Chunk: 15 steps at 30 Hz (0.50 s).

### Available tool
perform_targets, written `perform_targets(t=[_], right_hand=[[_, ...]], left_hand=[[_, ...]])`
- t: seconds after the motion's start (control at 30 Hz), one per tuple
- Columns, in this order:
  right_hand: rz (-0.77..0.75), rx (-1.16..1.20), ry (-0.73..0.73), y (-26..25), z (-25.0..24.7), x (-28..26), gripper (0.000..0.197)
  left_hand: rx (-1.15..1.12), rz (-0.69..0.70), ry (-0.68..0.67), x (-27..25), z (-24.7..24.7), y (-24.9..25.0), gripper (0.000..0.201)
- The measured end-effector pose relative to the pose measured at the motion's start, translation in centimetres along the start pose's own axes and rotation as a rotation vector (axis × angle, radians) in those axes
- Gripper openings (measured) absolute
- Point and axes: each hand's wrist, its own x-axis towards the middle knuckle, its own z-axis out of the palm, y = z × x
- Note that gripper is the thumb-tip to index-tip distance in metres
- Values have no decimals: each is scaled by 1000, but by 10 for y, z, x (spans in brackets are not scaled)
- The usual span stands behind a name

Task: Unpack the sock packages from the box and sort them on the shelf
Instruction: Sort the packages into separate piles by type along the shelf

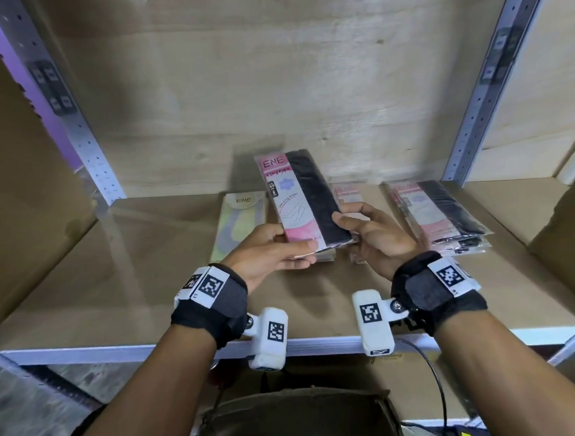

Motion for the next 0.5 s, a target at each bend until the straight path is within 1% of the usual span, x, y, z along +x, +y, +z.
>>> perform_targets(t=[0.07, 0.13, 0.2, 0.3, 0.43, 0.5], right_hand=[[-12, -25, -38, 0, -7, -1, 23], [-18, -80, -77, -1, -15, -2, 31], [-35, -122, -72, -2, -23, -3, 33], [-101, -125, -44, -9, -34, -2, 34], [-221, -144, -23, -26, -55, 1, 36], [-268, -171, 12, -34, -69, 2, 33]], left_hand=[[35, 37, 58, 1, 3, 0, 30], [102, 60, 119, 4, 6, 0, 31], [158, 85, 157, 9, 12, 0, 32], [159, 133, 175, 18, 22, 3, 25], [171, 179, 153, 35, 39, 10, 28], [192, 179, 160, 46, 52, 15, 28]])
